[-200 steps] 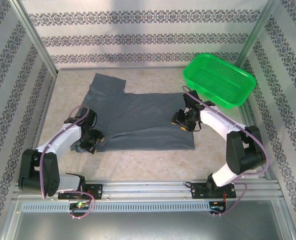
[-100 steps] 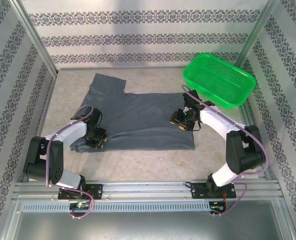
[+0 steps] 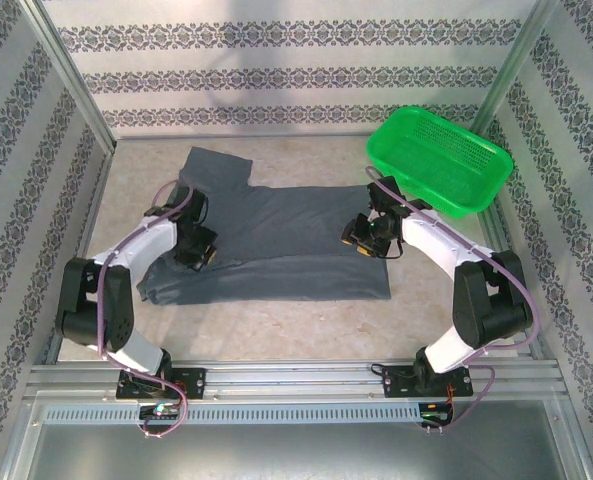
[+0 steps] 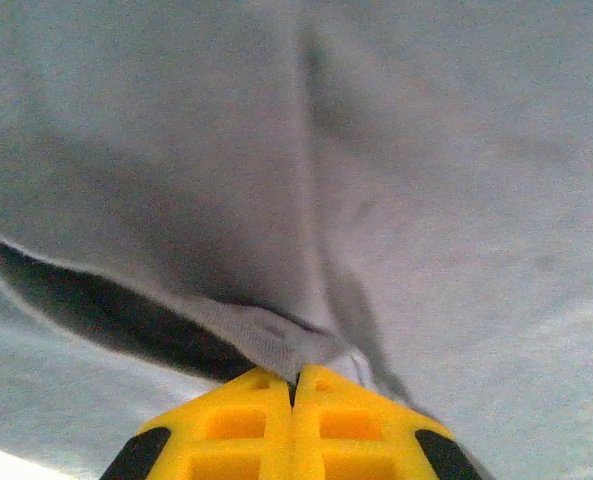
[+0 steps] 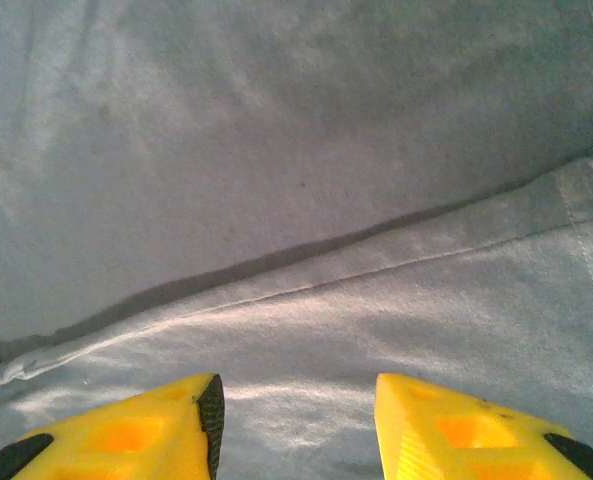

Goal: Fold and stack the t-shirts

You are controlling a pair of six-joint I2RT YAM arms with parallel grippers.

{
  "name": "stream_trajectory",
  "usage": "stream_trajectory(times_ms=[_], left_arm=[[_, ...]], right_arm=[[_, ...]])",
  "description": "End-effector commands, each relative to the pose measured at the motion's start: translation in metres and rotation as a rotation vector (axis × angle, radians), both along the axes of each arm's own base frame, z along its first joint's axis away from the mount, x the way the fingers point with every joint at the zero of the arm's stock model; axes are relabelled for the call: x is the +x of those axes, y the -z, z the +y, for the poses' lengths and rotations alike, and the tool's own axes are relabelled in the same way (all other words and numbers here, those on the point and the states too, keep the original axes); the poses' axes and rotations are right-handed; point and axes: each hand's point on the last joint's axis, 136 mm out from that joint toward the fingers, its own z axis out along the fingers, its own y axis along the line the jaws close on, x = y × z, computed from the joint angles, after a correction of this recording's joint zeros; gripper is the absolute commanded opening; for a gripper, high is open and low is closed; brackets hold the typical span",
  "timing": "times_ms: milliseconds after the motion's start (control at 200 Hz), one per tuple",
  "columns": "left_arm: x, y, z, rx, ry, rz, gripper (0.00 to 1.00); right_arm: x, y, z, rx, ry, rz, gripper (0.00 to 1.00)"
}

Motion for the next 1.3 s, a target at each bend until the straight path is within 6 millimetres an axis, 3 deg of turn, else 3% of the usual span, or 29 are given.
stream_trajectory(times_ms=[0,215,794,934,994,1079,1154,1294], left_arm=[[0.016,-0.005,-0.007,0.049,0.123,-0.006,0.0],[0.049,-0.002,-0.021,0.101,0.29,0.021,0.0],[0.092,0.011,-0.036,0.214,0.592,-0.007,0.0],[0.092,0.008,-0.034,0.238,0.637,0.022,0.31],[0.089,-0.007,-0.026,0.281,0.616,0.005,0.4],[0.08,-0.035,-0.01,0.322,0.518,-0.063,0.61],[0.059,-0.041,0.006,0.275,0.395,-0.07,0.65],[0.021,-0.024,0.029,0.114,0.128,-0.09,0.75]], right_arm=[[0.01,-0.009,-0.002,0.024,0.028,-0.015,0.44],[0.015,-0.009,-0.003,0.038,0.035,-0.002,0.44],[0.014,0.003,0.0,0.045,0.03,0.047,0.43],[0.015,0.002,0.001,0.045,0.026,0.048,0.43],[0.016,0.001,0.001,0.044,0.024,0.044,0.43],[0.016,-0.001,0.002,0.05,0.018,0.035,0.44],[0.016,-0.002,0.005,0.056,0.005,0.025,0.45],[0.021,-0.009,0.017,0.092,-0.045,-0.017,0.51]])
